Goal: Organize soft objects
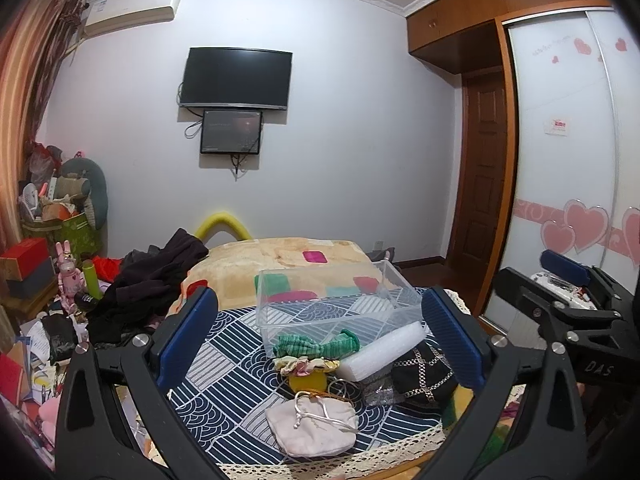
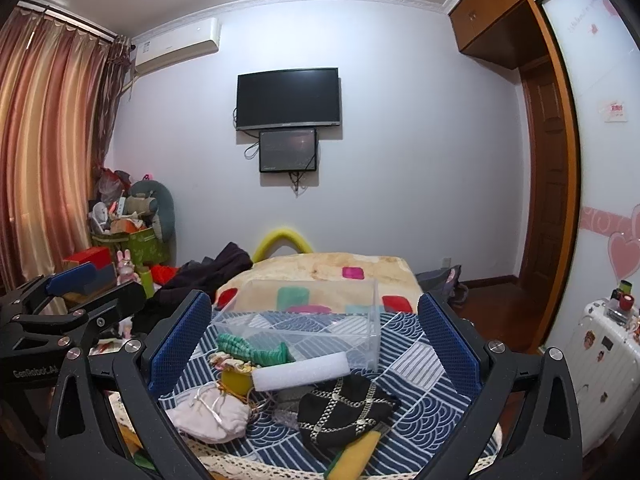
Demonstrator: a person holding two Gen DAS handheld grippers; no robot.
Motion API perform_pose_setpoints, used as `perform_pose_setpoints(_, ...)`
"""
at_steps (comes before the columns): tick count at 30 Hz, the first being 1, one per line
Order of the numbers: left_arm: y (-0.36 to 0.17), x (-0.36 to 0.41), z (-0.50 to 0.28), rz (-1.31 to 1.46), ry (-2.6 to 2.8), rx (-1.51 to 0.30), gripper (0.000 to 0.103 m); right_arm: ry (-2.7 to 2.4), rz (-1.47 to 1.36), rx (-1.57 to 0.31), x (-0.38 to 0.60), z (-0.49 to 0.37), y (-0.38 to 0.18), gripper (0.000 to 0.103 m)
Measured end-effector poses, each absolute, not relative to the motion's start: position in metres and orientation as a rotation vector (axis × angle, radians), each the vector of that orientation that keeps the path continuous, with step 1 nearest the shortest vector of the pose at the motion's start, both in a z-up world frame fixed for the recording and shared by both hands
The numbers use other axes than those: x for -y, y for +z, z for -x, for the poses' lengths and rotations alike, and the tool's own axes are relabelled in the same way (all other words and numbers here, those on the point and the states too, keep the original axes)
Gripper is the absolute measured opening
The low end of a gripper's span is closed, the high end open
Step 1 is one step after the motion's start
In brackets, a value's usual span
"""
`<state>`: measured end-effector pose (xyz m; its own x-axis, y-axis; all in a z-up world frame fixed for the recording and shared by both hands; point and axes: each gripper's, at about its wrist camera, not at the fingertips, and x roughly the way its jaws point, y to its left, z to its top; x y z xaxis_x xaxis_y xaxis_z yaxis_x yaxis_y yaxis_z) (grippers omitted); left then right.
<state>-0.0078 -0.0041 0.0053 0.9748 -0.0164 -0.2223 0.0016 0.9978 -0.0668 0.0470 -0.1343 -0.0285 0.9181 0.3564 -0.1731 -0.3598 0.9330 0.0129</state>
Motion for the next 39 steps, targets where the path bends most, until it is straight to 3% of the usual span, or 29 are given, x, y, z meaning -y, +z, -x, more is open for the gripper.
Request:
perform_pose_setpoints(8,0.000,0.001,0.010,0.060,-0.010,-0.220,0.103,0.351,0.015,-0.201,0.141,-0.052,-0.042,0.103)
perform_pose_setpoints(10,-0.004,-0.004,0.009,0.061,0.007,-0.224,0.099,0.342,0.025,-0.226,0.144,-0.054,-0.048,0.102)
perform_pose_setpoints(13,-0.014,-0.012,0.003,0.067,0.019,-0.272,0.088,0.341,0.035,-0.294,0.149,-0.060,-0.063,0.095)
perform_pose_setpoints(19,-0.049,-0.027,-0.016,0.146,-0.011,-0.432,0.082,0.341,0.013,-0.458,0.160,-0.074,-0.097,0.081)
perform_pose_setpoints(26,-0.094,-0.015,-0.042,0.156,-0.046,-0.604,0.082,0.358,0.009,-0.620,0.161,-0.089,-0.129,0.068)
perform_pose_setpoints(32,-0.123,-0.006,-0.059,0.132,-0.061,-0.715,0.082,0.366,-0.007,-0.702,0.166,-0.095,-0.144,0.062)
perform_pose_setpoints(35,-0.135,-0.005,-0.067,0.132,-0.059,-0.764,0.090,0.364,-0.009,-0.733,0.169,-0.096,-0.151,0.058)
perform_pose_setpoints(39,-0.146,-0.007,-0.073,0.153,-0.057,-0.796,0.091,0.362,-0.031,-0.750,0.177,-0.096,-0.155,0.057)
